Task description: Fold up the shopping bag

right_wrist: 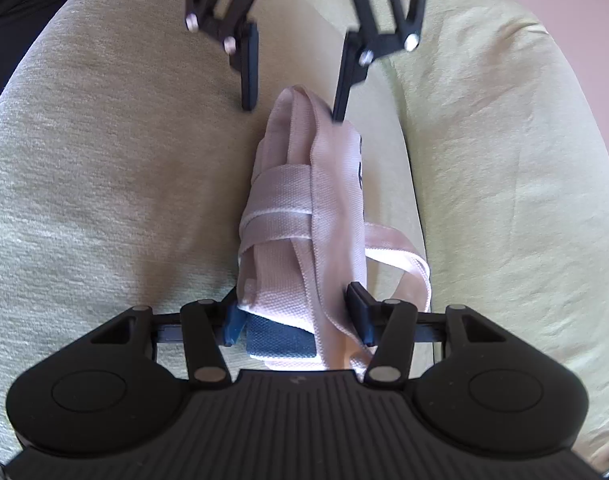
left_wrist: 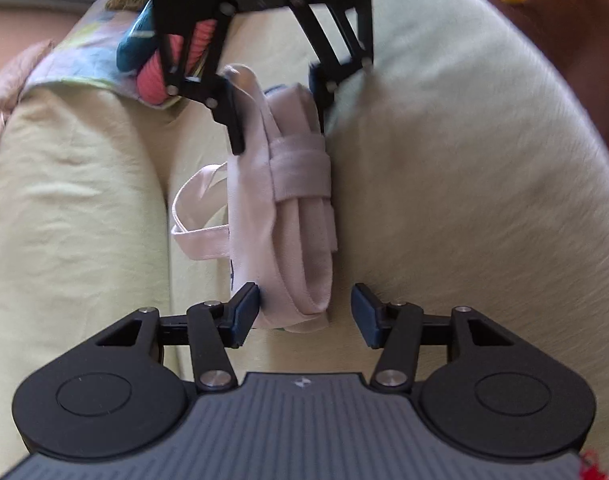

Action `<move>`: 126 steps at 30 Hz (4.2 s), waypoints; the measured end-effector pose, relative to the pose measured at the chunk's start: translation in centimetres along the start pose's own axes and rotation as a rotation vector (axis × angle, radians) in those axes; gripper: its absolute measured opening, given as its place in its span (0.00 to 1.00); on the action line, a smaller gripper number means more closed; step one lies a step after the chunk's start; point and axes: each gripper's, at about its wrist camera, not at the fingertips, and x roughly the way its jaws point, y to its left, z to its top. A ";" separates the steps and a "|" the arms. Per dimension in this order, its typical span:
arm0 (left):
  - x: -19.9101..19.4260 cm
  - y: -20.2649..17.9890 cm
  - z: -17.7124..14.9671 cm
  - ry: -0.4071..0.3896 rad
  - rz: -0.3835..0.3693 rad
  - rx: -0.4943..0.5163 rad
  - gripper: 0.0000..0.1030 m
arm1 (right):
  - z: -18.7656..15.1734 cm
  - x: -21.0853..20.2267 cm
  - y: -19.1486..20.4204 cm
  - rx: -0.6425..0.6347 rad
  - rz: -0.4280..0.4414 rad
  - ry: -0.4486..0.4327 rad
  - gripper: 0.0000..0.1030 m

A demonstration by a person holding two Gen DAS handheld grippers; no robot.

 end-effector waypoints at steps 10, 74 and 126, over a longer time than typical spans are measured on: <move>-0.5 6.2 -1.0 -0.055 -0.279 -0.298 0.47 | -0.1 -1.3 -1.9 0.311 0.053 -0.015 0.46; 4.5 13.5 4.8 0.099 -0.333 -0.785 0.16 | -3.7 -2.7 -7.3 0.925 -0.257 0.110 0.14; 7.4 8.3 -8.0 -0.146 -0.432 -2.288 0.58 | -5.5 4.6 -8.0 1.064 -0.204 0.163 0.19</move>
